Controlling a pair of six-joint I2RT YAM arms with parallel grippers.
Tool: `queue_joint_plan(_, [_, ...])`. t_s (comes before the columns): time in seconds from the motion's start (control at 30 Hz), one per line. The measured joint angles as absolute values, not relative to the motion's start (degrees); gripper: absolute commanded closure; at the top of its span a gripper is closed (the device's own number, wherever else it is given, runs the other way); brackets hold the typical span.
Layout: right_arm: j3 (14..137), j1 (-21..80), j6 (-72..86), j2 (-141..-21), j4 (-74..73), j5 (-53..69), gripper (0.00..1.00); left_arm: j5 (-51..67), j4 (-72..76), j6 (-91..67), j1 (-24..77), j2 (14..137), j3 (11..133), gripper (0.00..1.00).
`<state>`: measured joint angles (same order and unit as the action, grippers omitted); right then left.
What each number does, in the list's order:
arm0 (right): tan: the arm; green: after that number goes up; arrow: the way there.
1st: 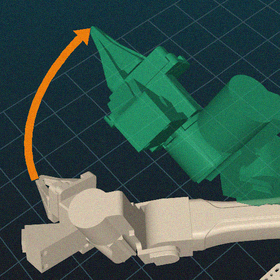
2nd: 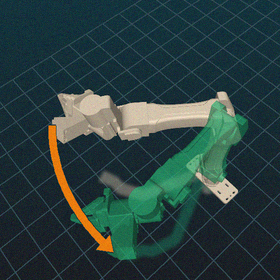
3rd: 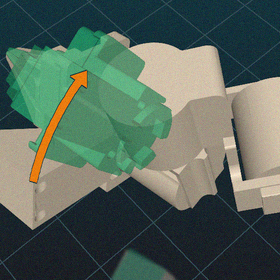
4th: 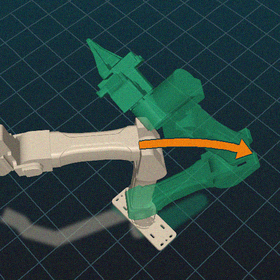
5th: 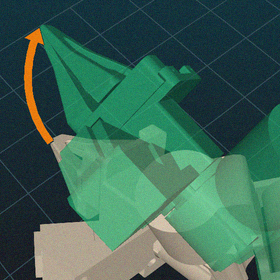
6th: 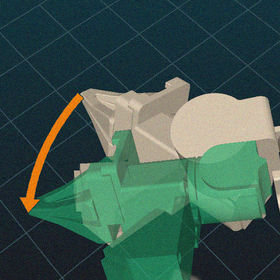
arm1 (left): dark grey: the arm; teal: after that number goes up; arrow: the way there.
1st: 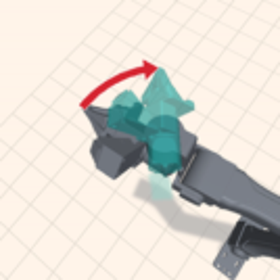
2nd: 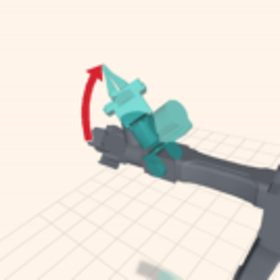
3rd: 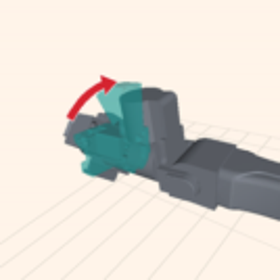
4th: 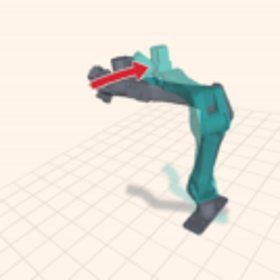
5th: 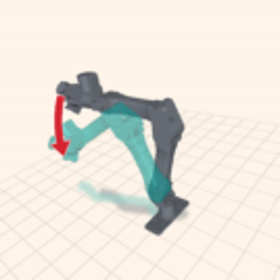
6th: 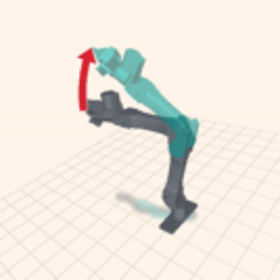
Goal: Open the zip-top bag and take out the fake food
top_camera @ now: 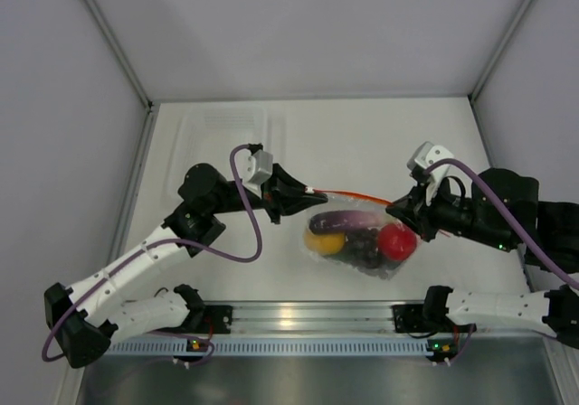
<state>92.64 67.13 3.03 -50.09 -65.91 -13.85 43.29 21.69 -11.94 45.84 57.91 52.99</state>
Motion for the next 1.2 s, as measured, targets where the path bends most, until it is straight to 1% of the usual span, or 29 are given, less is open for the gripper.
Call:
queue_joint_plan(0.07, [90.63,67.13,3.27,-48.95,-65.06,-13.80,0.83,42.78,21.67,-12.36,45.84,57.91,52.99,1.00])
queue_joint_plan(0.13, [88.29,67.13,3.27,-47.86,-63.86,-13.69,0.74,42.61,21.56,-12.82,45.87,57.93,52.99,1.00])
queue_joint_plan(0.23, [85.25,67.13,3.03,-46.09,-61.93,-13.39,0.71,42.15,21.43,-13.41,45.87,58.41,52.99,1.00])
queue_joint_plan(0.27, [84.62,67.13,3.01,-45.82,-61.36,-13.34,0.67,41.95,21.41,-13.47,45.87,58.78,52.99,1.00])
queue_joint_plan(0.37, [83.15,67.13,3.01,-45.93,-59.35,-12.82,0.60,41.78,21.30,-13.69,45.80,60.12,52.99,1.00])
queue_joint_plan(0.43, [82.46,67.13,2.94,-46.44,-58.24,-12.51,0.59,42.15,21.21,-13.82,45.80,60.93,52.99,1.00])
queue_joint_plan(0.47, [82.24,67.13,2.87,-46.78,-57.65,-12.29,0.54,42.39,21.12,-13.82,45.80,61.30,52.99,1.00])
queue_joint_plan(0.6, [82.04,67.13,2.15,-48.71,-54.57,-10.22,0.47,42.85,19.75,-13.54,45.82,62.33,53.21,1.00])
queue_joint_plan(0.7, [82.00,67.13,1.52,-50.52,-52.14,-9.04,0.47,43.20,18.15,-13.32,45.82,63.66,53.93,1.00])
queue_joint_plan(0.87, [81.71,67.13,1.04,-53.98,-48.93,-8.01,0.53,43.94,16.86,-13.41,45.82,65.63,54.65,1.00])
queue_joint_plan(0.9, [81.71,67.13,0.58,-54.87,-48.69,-8.14,0.53,44.42,16.62,-13.41,45.82,65.84,54.74,1.00])
queue_joint_plan(1.03, [80.18,67.13,-0.86,-56.90,-47.92,-10.00,0.59,46.11,16.21,-13.37,45.87,66.06,54.96,1.00])
queue_joint_plan(1.17, [78.98,67.11,-2.02,-57.01,-47.92,-10.92,0.60,48.07,16.23,-13.32,45.84,66.06,55.02,1.00])
queue_joint_plan(1.2, [78.78,67.11,-2.31,-56.99,-47.77,-11.00,0.63,48.40,16.23,-13.32,45.82,66.06,55.05,1.00])
